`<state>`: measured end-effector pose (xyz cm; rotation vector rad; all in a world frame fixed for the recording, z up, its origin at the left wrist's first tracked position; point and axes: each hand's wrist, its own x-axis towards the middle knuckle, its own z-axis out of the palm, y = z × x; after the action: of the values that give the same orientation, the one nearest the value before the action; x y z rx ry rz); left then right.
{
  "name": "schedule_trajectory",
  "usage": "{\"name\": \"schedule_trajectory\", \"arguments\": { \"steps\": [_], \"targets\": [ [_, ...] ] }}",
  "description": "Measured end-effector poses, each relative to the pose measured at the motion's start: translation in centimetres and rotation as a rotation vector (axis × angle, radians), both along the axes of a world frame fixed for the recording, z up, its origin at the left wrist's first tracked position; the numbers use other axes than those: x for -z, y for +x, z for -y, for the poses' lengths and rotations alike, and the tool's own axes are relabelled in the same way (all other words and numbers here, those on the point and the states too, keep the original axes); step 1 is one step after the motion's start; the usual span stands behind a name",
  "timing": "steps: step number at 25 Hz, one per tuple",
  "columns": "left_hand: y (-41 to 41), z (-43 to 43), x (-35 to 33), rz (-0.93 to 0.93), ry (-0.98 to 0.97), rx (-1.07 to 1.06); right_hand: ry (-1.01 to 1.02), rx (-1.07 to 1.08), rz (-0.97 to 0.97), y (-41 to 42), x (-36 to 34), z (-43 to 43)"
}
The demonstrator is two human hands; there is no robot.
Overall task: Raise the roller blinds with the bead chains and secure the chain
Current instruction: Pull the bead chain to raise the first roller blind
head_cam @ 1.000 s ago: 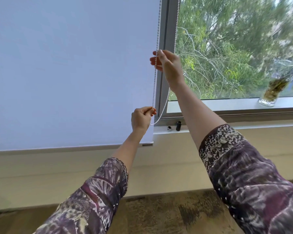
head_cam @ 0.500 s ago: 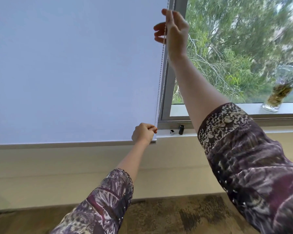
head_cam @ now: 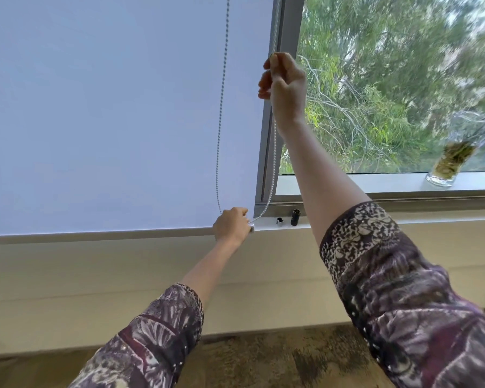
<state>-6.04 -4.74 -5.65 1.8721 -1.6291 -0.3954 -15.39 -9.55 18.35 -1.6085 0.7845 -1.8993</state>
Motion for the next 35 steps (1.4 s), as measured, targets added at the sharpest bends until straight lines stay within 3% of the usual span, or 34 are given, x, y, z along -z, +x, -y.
{"name": "schedule_trajectory", "arguments": {
  "steps": [3,7,15,20,27,35],
  "targets": [
    [-0.2,1.1,-2.5,0.078,-0.042,-0.008,0.028,0.008,-0.034,-0.2,2.3,0.1],
    [-0.4,2.3,-6.4,-0.005,-0.188,-0.008,0.085,0.050,-0.078,-0.3,6.0,0.5],
    [-0.8,3.8,-12.5,-0.474,-0.356,0.096,0.131,0.156,-0.207,-1.0,13.6,0.8],
    [-1.5,4.1,-15.0,-0.652,-0.479,0.124,0.235,0.152,-0.255,-1.2,17.4,0.4],
    [-2.4,4.4,-18.7,-0.788,-0.585,0.213,0.316,0.204,-0.448,-0.7,20.4,-0.2],
    [-2.0,5.1,-23.4,-0.765,-0.749,0.235,0.438,0.240,-0.641,-0.3,24.0,-1.7]
  ]
}}
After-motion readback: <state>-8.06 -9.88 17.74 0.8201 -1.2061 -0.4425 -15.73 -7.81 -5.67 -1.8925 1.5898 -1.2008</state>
